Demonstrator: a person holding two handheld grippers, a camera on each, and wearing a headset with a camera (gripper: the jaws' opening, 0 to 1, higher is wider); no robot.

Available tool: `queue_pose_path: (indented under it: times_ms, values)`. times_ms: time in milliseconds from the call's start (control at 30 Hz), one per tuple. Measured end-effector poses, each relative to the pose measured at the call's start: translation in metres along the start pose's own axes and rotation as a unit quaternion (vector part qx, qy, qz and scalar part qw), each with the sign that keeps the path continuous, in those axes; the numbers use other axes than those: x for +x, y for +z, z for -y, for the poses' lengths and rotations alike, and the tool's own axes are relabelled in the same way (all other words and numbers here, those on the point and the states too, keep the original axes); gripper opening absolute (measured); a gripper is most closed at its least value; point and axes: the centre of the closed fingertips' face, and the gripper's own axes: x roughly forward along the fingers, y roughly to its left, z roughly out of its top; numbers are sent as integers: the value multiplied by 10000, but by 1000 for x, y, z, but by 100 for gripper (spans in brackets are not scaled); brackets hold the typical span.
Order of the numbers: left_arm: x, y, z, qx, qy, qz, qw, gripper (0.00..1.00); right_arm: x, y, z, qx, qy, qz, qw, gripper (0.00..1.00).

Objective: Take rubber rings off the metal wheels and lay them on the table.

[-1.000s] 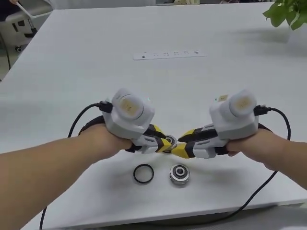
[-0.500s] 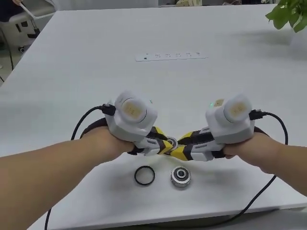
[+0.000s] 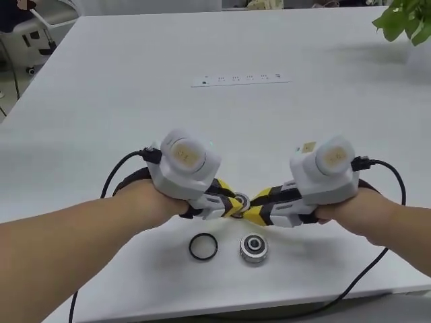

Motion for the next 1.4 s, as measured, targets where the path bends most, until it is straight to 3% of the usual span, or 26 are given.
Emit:
queue_pose_path:
  times_ms: [700,1400]
  values:
    - [-1,-1,2,-68,30,-8,10000,7,-2,-3,-1,96,69,-11,9999,7]
    - [-1,-1,3,-46,64,-31,10000,7,-2,-3,3,818,97,142,9965,0]
